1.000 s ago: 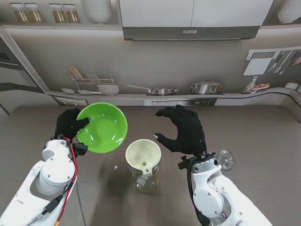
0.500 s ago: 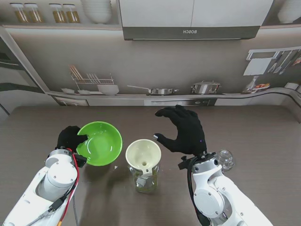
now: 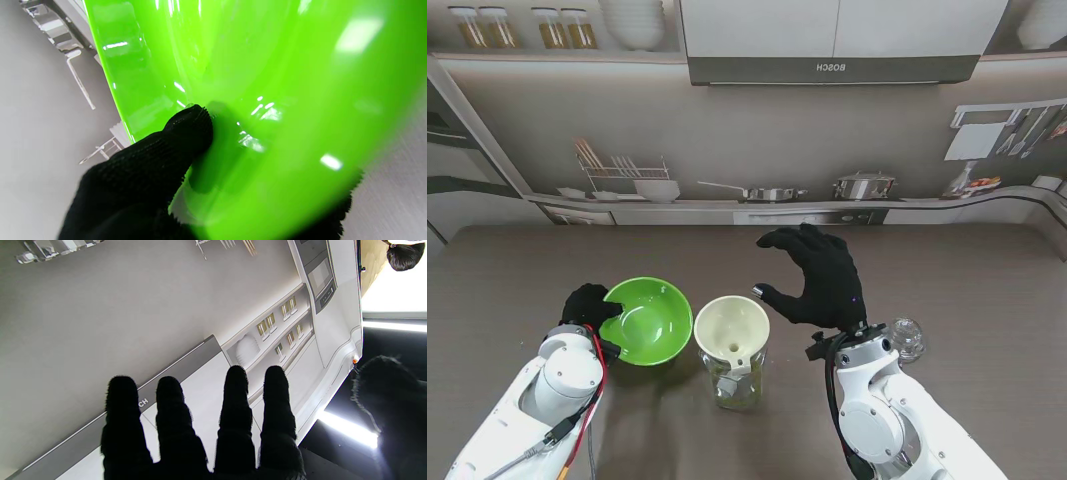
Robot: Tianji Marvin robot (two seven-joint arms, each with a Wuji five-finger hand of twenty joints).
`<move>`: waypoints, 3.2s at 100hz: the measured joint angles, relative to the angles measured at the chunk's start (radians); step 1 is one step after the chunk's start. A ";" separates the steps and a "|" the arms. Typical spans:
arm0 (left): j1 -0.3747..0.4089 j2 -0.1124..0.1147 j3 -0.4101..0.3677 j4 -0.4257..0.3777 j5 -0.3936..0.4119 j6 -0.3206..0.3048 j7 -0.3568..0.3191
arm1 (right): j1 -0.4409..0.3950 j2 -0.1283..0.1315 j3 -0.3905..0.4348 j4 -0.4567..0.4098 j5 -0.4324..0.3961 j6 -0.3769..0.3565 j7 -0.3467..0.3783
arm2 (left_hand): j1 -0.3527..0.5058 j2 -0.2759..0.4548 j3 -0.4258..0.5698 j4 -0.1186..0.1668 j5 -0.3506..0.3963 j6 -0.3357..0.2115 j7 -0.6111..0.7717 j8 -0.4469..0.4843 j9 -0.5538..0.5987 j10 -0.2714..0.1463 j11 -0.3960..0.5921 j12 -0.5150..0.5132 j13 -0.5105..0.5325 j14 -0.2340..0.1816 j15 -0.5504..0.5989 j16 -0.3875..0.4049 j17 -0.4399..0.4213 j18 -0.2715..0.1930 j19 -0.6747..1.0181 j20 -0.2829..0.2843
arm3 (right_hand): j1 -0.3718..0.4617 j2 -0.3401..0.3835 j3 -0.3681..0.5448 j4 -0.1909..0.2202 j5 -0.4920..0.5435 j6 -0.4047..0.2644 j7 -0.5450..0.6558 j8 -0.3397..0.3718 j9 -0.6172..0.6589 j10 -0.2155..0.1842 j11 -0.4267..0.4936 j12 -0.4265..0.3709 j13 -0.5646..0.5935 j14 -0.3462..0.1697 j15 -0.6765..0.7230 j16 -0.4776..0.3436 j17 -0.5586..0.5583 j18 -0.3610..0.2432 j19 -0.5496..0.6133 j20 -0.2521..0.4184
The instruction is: Pour mung beans into a glass jar with a funnel
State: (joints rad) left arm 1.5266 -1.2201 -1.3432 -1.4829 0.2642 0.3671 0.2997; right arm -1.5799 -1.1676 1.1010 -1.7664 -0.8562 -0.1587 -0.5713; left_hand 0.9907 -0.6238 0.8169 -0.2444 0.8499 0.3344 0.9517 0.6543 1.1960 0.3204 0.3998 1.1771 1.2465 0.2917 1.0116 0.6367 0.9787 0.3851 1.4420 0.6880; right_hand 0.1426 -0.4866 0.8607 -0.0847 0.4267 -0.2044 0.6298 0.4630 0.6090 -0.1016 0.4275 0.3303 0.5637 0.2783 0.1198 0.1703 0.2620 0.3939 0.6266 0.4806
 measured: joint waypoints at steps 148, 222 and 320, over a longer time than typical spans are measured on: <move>-0.063 0.041 0.062 0.116 0.120 0.011 -0.153 | 0.001 -0.001 0.004 0.006 0.021 -0.009 0.002 | -0.057 0.061 0.051 0.057 -0.013 -0.089 -0.604 -0.138 -0.306 -0.011 -0.201 -0.683 -0.579 0.121 -0.494 -0.057 -0.732 0.067 -0.480 -0.092 | 0.000 0.000 0.000 0.000 0.000 0.001 0.000 0.000 0.000 0.002 0.000 0.000 0.024 -0.001 0.004 0.000 0.005 0.000 0.000 -0.011; 0.026 0.065 -0.055 0.040 0.130 -0.157 -0.234 | 0.002 -0.001 0.004 0.007 0.020 -0.009 0.007 | -0.381 0.083 -0.196 0.119 -0.175 -0.141 -0.812 -0.372 -0.574 -0.050 -0.317 -0.920 -0.894 0.122 -0.884 -0.331 -0.833 0.015 -1.188 -0.170 | 0.000 0.000 0.000 0.000 0.000 0.002 0.000 0.000 0.000 0.003 0.000 0.000 0.025 -0.002 0.004 0.000 0.009 0.000 0.001 -0.012; 0.181 0.109 -0.098 -0.265 0.220 -0.614 -0.246 | 0.012 0.007 -0.020 0.003 0.065 0.020 0.129 | -0.335 0.107 -0.169 0.119 -0.225 -0.186 -0.817 -0.372 -0.633 -0.111 -0.326 -0.940 -0.945 0.038 -0.920 -0.340 -0.882 -0.070 -1.234 -0.143 | 0.000 0.000 0.000 0.000 0.000 0.051 0.006 0.000 0.000 0.050 0.000 0.000 0.050 -0.009 0.015 0.000 0.023 0.000 0.011 -0.013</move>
State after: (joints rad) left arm 1.7079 -1.1112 -1.4408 -1.7481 0.4839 -0.2466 0.0539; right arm -1.5681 -1.1611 1.0809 -1.7631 -0.7907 -0.1391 -0.4420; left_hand 0.6554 -0.5165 0.6484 -0.1250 0.6248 0.1484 0.1349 0.2823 0.5626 0.2092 0.0742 0.2369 0.3011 0.3301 0.0919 0.2963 0.0963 0.3149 0.2081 0.5452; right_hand 0.1425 -0.4868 0.8608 -0.0847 0.4267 -0.1530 0.6358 0.4630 0.6090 -0.0518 0.4275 0.3301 0.6137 0.2690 0.1346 0.1703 0.2849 0.3943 0.6373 0.4679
